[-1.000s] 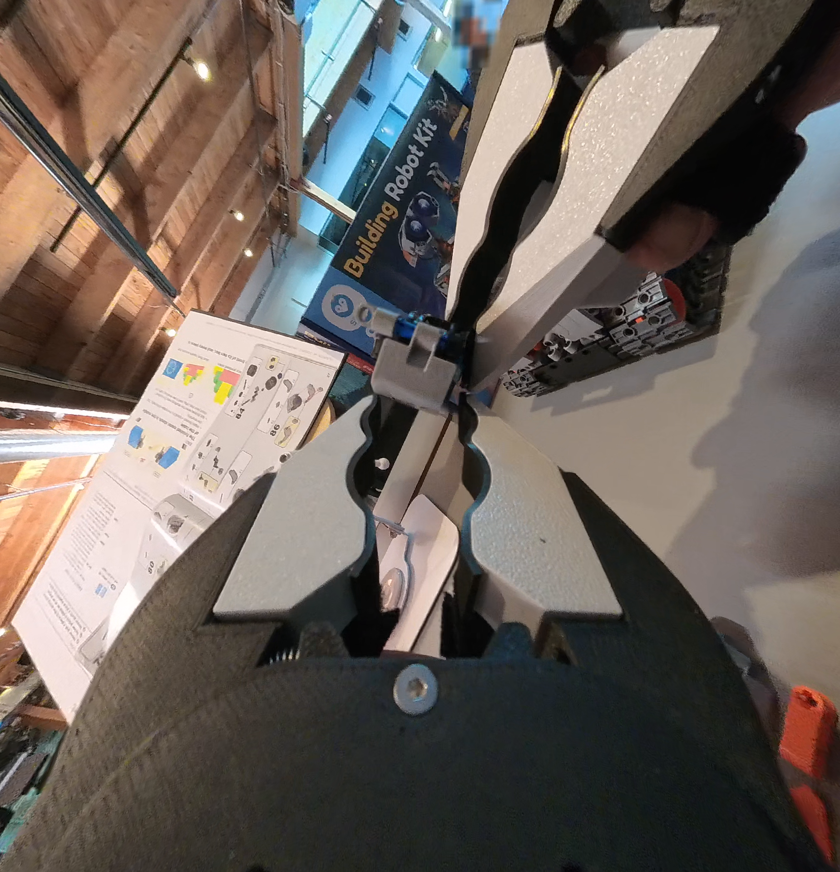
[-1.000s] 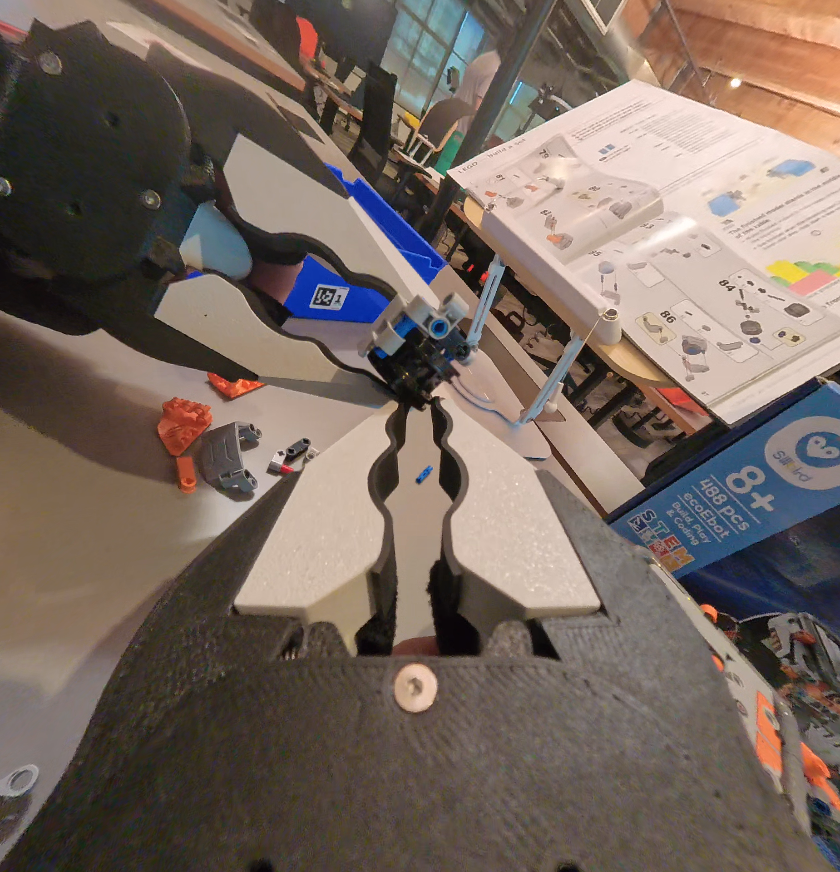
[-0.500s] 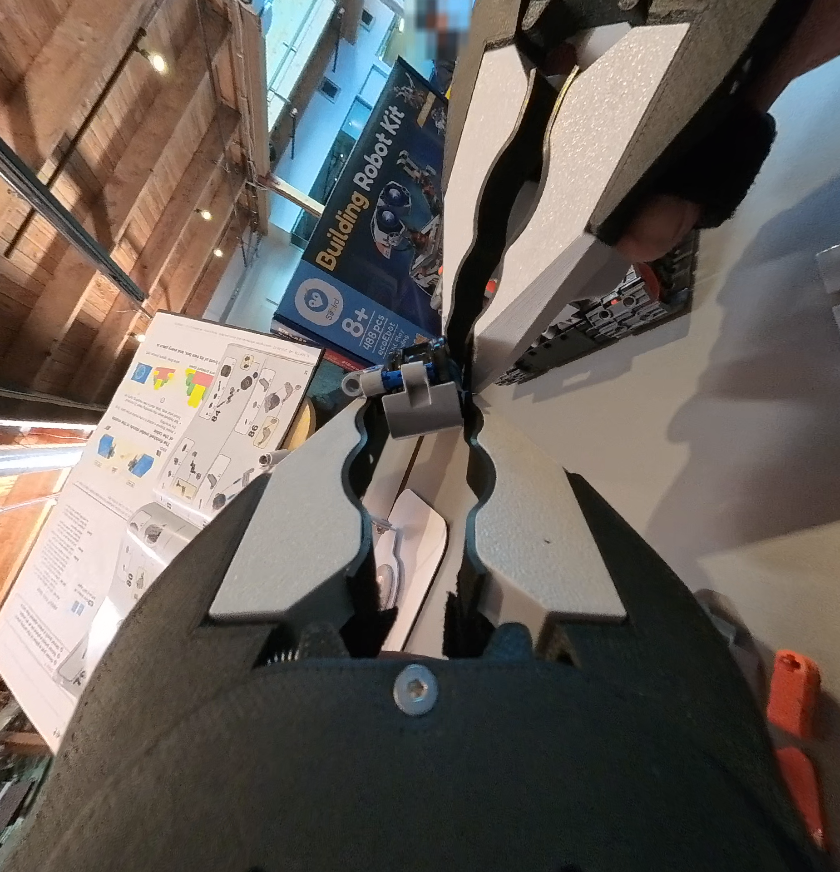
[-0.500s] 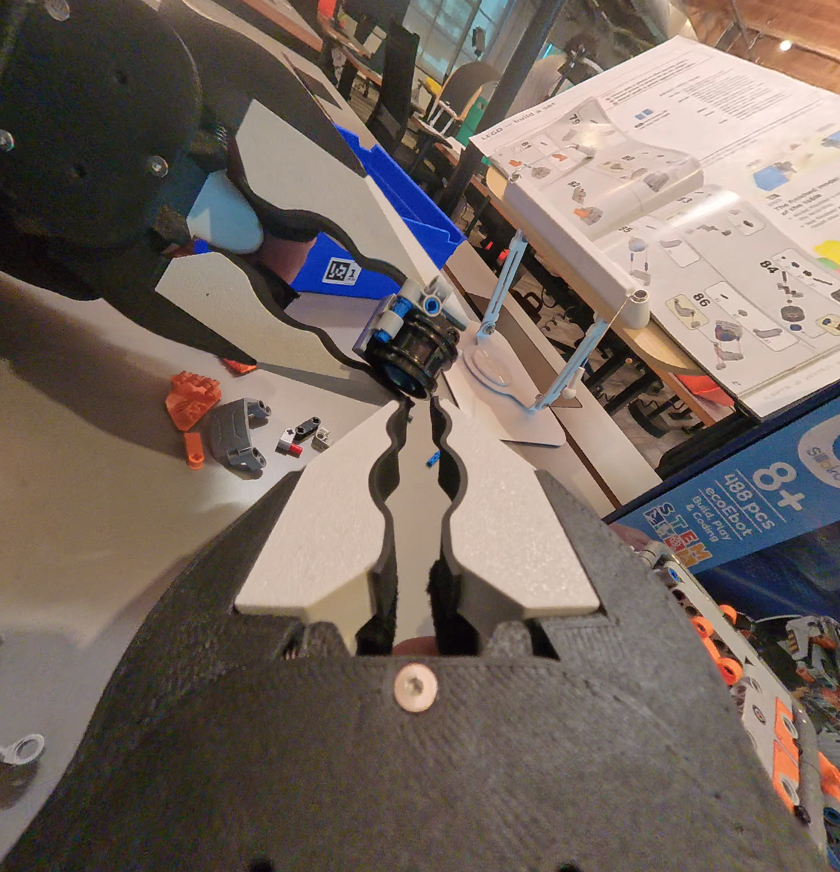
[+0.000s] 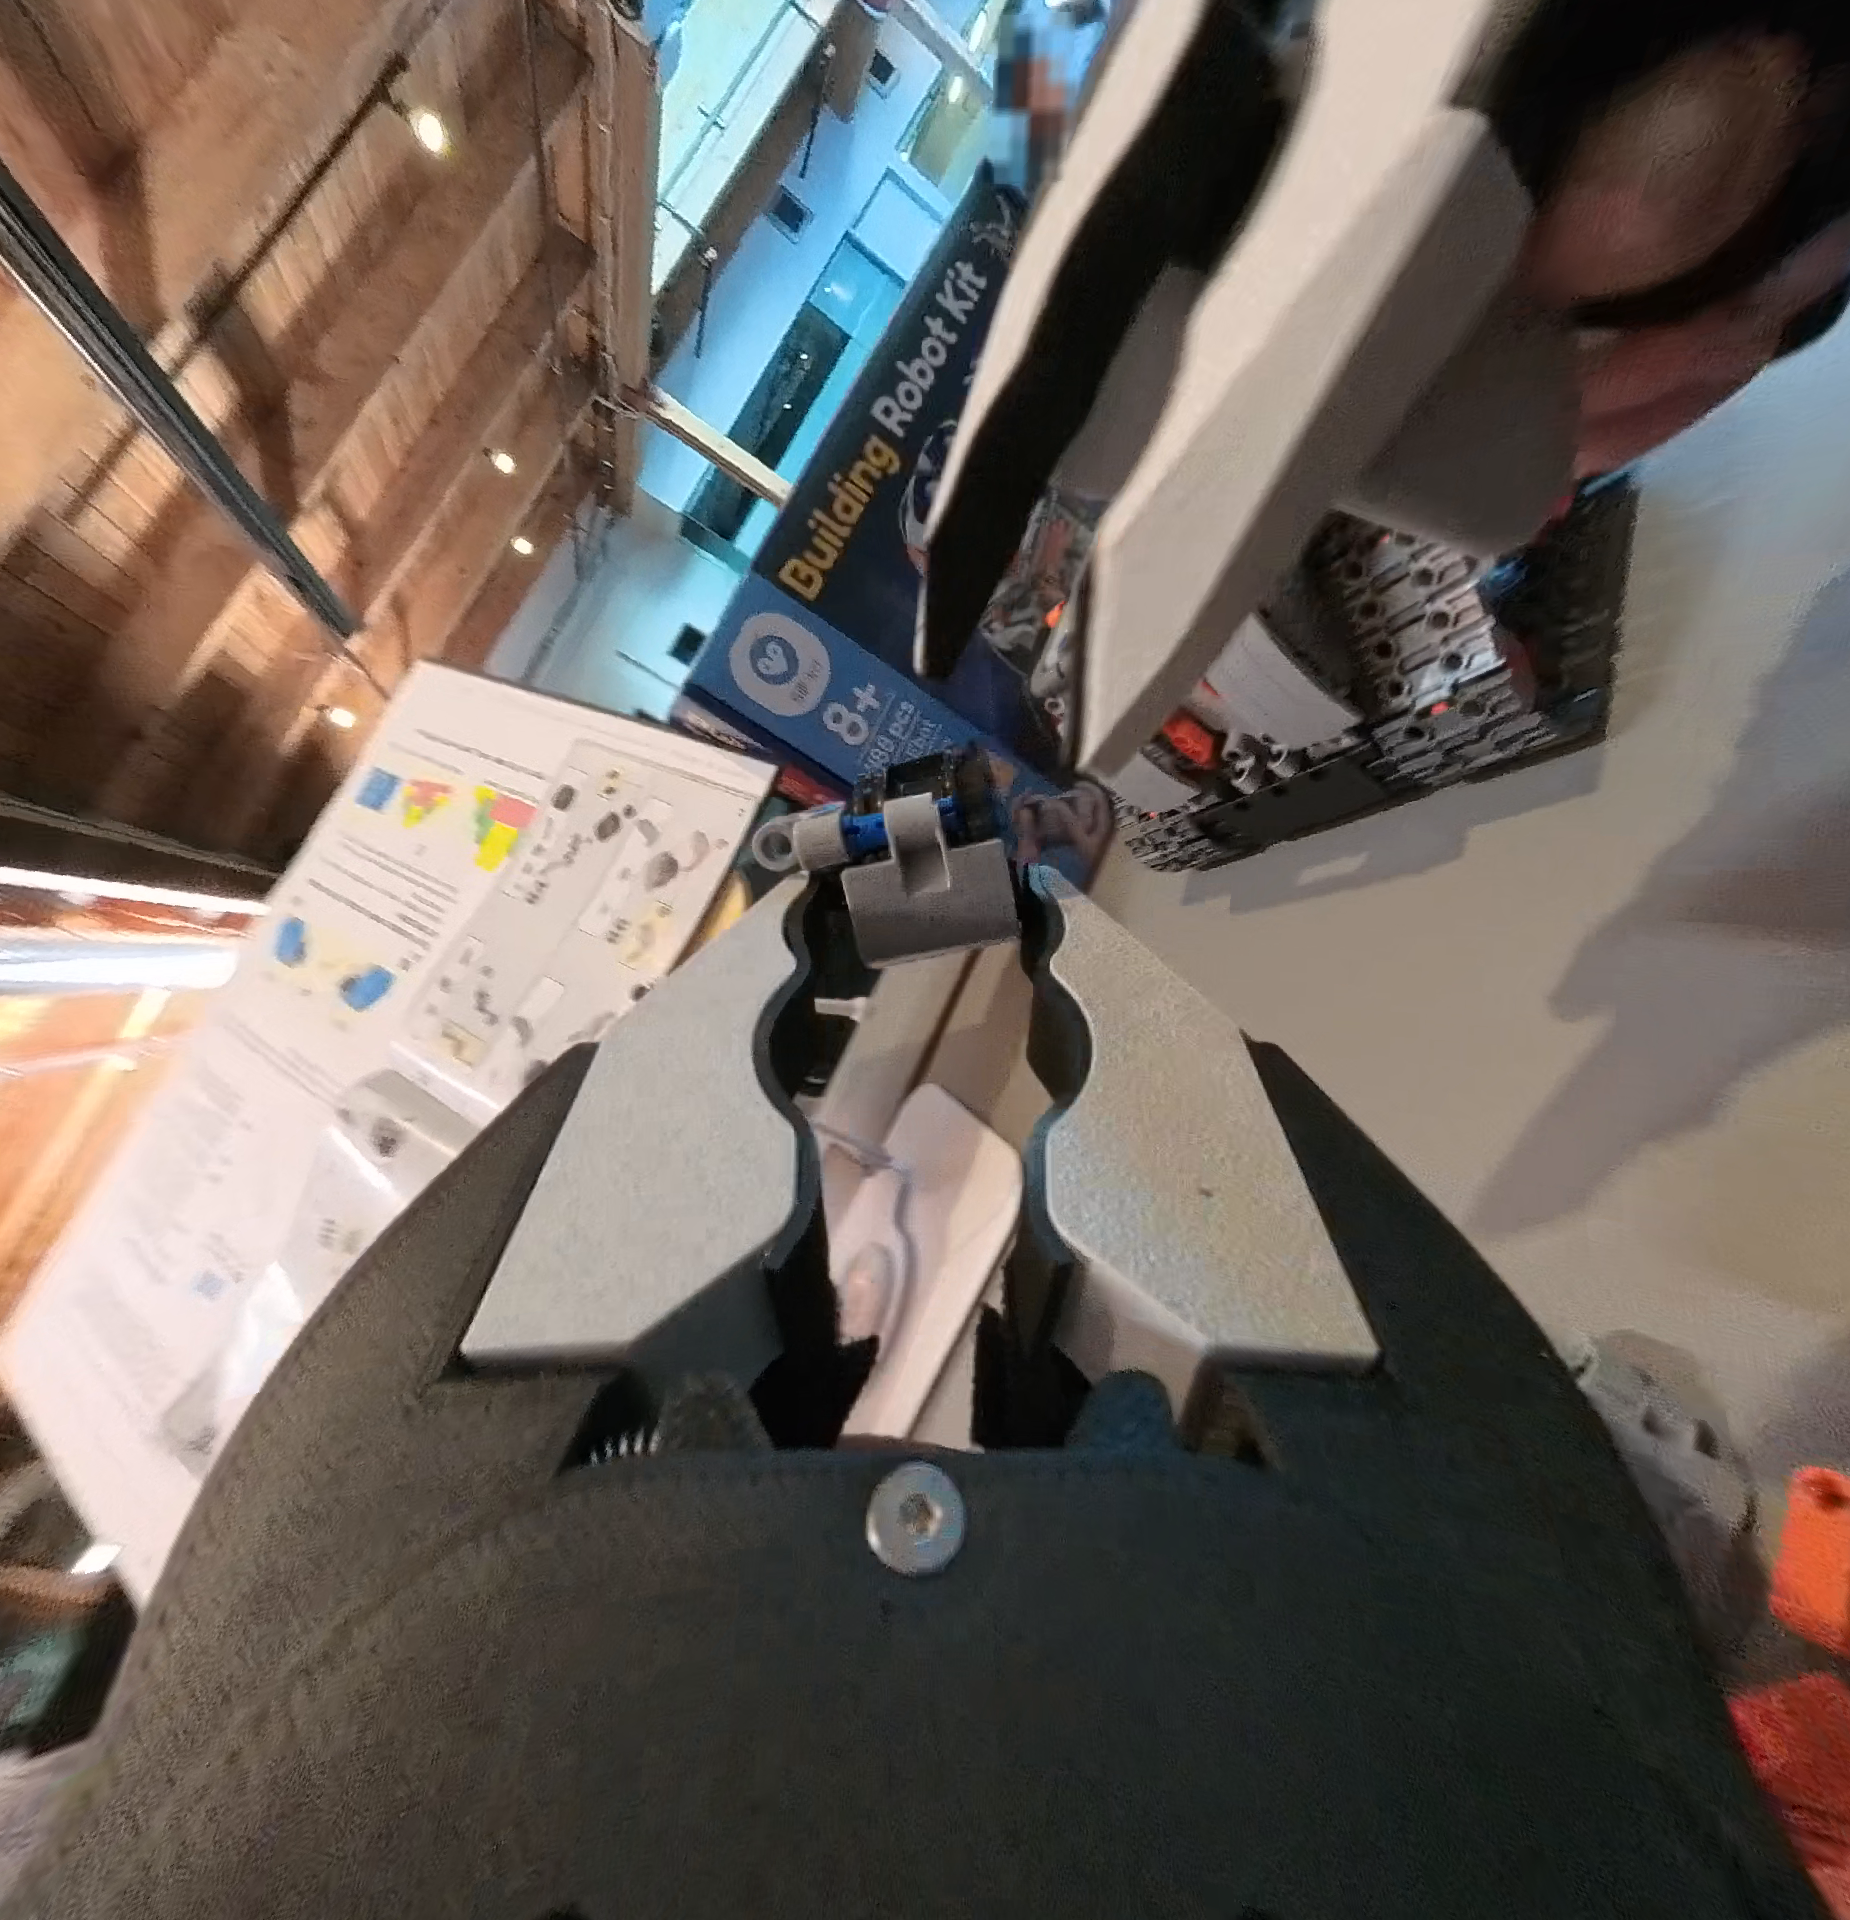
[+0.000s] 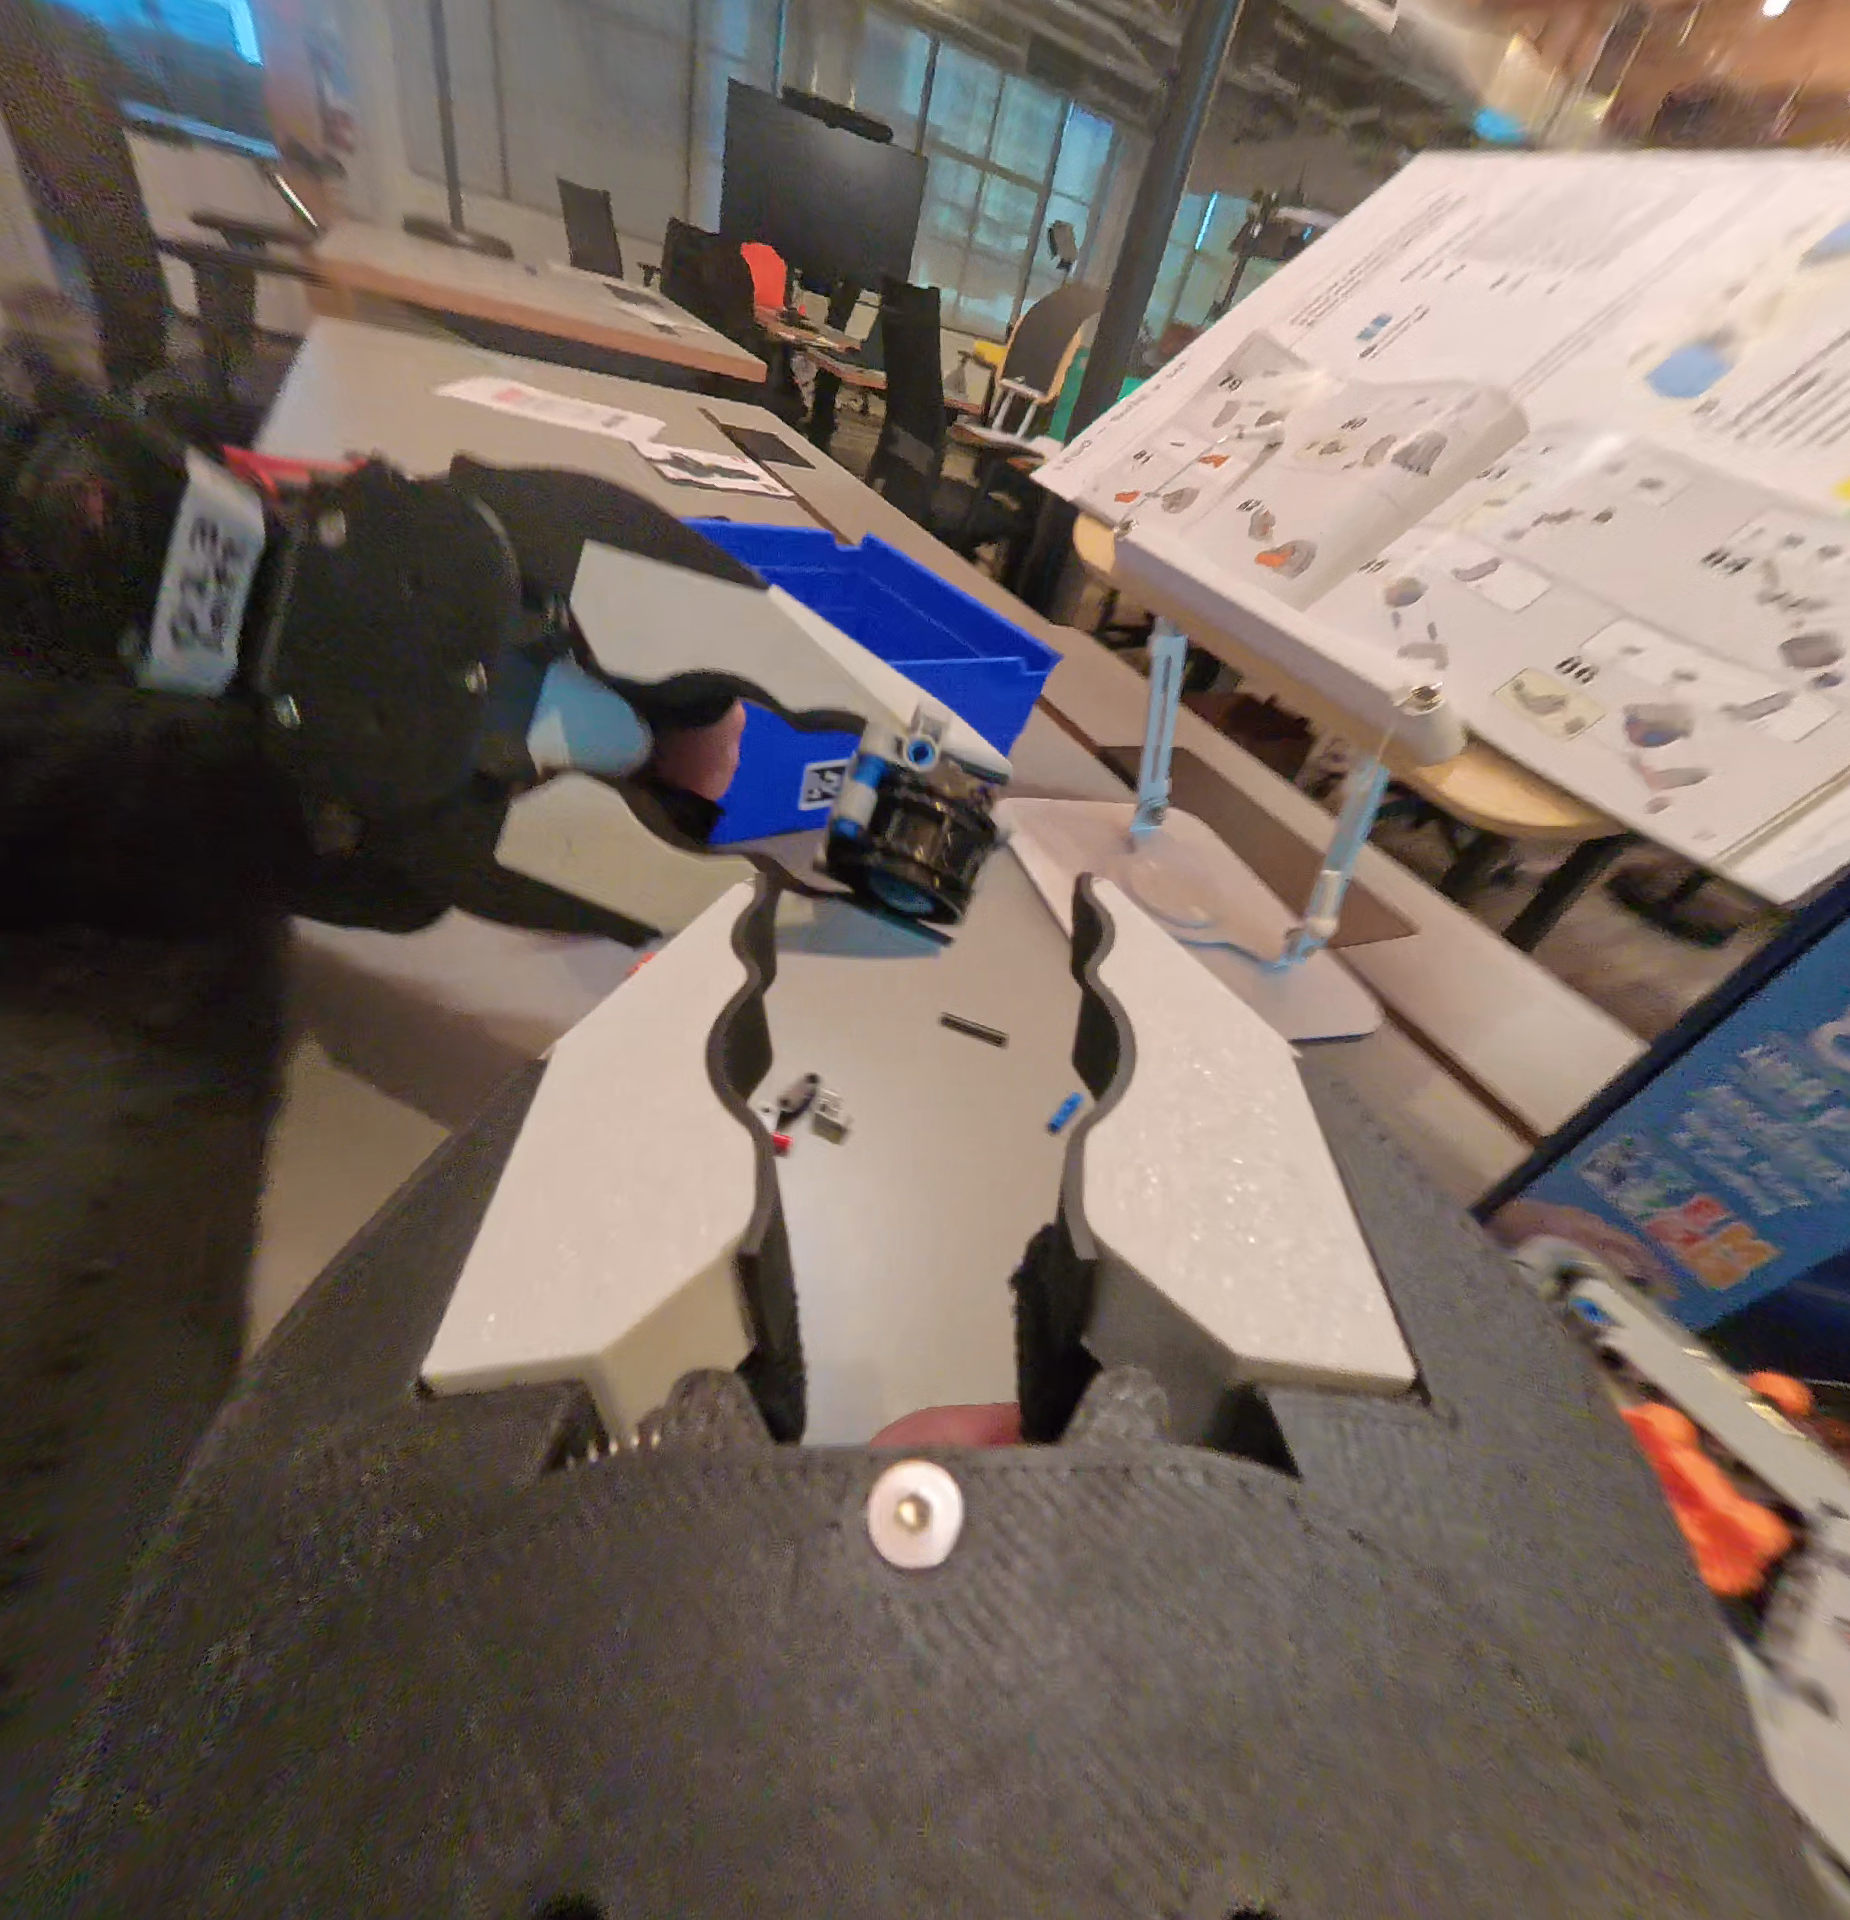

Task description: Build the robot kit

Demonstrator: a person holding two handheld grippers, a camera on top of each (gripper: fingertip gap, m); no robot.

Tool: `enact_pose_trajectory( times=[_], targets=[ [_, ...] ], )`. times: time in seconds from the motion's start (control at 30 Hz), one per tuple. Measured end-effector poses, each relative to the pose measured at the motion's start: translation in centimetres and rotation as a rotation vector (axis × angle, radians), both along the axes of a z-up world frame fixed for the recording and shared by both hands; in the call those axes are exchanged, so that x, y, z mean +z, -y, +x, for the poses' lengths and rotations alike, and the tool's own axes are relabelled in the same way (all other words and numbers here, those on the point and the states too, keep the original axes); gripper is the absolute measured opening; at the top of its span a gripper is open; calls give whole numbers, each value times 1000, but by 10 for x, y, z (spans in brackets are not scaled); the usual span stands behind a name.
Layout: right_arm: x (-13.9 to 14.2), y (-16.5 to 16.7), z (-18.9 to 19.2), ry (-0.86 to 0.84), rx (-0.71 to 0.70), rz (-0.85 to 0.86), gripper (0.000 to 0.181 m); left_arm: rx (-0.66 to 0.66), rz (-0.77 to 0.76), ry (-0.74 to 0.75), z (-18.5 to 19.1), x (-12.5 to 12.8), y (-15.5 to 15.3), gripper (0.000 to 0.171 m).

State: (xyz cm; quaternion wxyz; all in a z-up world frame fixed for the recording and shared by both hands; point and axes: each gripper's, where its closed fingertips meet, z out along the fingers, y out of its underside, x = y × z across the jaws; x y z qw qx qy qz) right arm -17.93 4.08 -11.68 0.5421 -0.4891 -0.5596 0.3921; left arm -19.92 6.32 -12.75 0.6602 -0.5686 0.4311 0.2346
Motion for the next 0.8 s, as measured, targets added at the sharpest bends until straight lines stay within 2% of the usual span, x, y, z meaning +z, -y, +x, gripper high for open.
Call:
enact_pose_trajectory(
  times=[0.07, 0.13, 0.17, 0.23, 0.3, 0.57, 0.63, 0.8],
  targets=[
    [-2, 7, -7, 30, 25, -125, 64, 6, 40, -74, 7, 1, 3, 34],
    [-15, 9, -12, 104, 22, -176, 63, 8, 68, -144, 15, 0, 5, 34],
    [-19, 8, -14, 117, 10, -176, 60, 4, 84, -170, 18, 0, 7, 34],
    [-20, 8, -15, 113, -6, -177, 43, 4, 103, -227, 23, -3, 9, 34],
    [-16, 10, -13, 103, 3, -166, 39, 8, 132, -256, 26, 0, 12, 33],
    [-18, 11, -5, 164, -58, -125, 38, 26, 24, -259, 15, -11, 16, 40],
    [-36, 9, 1, 292, -81, -66, 38, 53, -12, -283, 7, -16, 19, 39],
    [-102, 6, 14, 708, -110, 161, 38, 82, -70, -256, -5, -16, 35, 36]
  ],
)
